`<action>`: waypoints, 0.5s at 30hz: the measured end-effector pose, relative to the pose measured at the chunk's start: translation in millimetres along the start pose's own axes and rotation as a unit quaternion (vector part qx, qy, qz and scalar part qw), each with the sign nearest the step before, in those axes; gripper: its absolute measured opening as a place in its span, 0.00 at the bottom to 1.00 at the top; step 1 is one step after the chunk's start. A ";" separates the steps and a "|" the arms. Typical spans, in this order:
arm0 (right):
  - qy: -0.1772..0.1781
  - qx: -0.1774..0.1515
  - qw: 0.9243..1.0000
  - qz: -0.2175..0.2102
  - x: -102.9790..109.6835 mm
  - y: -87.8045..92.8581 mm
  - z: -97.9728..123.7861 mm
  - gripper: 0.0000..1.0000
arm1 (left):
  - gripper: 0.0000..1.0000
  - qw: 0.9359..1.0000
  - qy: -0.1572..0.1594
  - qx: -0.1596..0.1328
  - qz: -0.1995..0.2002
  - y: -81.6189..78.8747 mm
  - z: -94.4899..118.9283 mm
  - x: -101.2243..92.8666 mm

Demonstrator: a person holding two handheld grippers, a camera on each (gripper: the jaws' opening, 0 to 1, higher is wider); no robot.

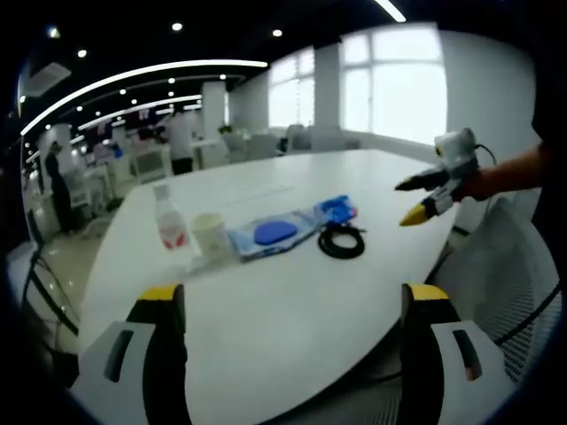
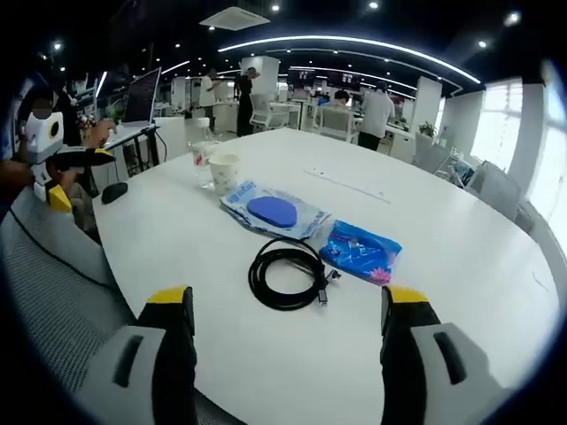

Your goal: Arrange the tabletop items into an orderly group along one side of the table until the central work area is clear of visible clutter.

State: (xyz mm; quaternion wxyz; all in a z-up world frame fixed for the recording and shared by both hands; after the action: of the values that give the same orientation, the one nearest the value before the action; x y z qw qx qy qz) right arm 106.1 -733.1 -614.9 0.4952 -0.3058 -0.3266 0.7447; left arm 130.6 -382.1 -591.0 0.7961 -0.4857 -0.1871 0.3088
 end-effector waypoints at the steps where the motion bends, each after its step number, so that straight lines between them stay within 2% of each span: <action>1: 0.000 0.001 1.000 0.001 0.7 1.1 1.3 0.91 | 0.98 1.000 -0.001 0.001 -0.001 0.2 0.0 0.2; 9: 0.001 -0.009 1.000 -0.020 8.6 9.1 14.5 0.99 | 0.99 1.000 -0.005 0.003 -0.002 1.2 0.0 1.3; 15: 0.005 -0.016 0.999 -0.033 10.5 11.2 25.2 1.00 | 0.99 1.000 -0.005 0.004 -0.012 0.3 0.4 0.1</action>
State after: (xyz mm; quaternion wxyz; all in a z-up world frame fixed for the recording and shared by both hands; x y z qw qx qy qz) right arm 77.1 -731.3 -610.0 0.5162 -0.3068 -0.3452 0.7213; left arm 130.3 -381.7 -591.1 0.8009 -0.4785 -0.1951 0.3024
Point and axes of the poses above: the point that each gripper's makers call its tool centre point, and the gripper's own axes: z roughly backward along the fingers, x roughly to its left, y roughly out of its underside, the point moved 7 cm from there along z, roughly backward along the fingers, and after that the axes turned 4 degrees about x, right-handed, at the moved point
